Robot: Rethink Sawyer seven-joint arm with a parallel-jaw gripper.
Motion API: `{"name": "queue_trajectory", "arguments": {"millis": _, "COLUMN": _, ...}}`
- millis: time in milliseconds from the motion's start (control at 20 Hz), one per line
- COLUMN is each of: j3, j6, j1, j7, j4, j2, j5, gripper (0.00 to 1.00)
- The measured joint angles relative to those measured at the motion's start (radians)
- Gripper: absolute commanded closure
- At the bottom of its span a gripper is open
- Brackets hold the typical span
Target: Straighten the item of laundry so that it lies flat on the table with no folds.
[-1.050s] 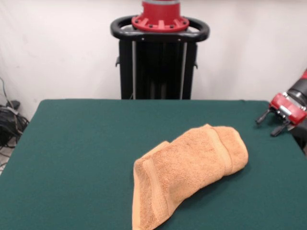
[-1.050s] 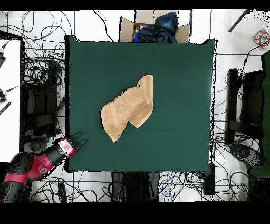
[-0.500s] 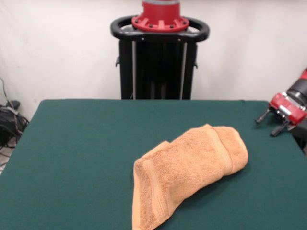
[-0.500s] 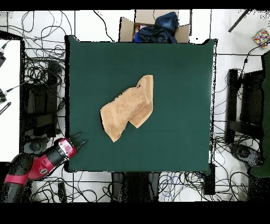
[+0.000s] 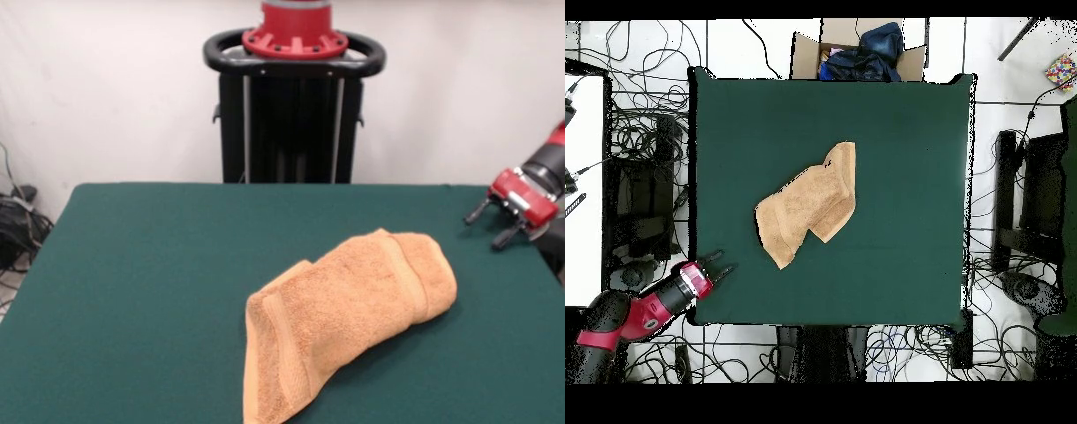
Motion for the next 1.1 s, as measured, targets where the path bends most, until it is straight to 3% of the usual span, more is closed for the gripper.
{"name": "queue_trajectory", "arguments": {"millis": 1100, "j3": 0.022, "j6": -0.194, "j1": -0.113, "j7": 0.0, "j4": 0.176, "j2": -0.127, "j5": -0.013, "gripper": 0.0}}
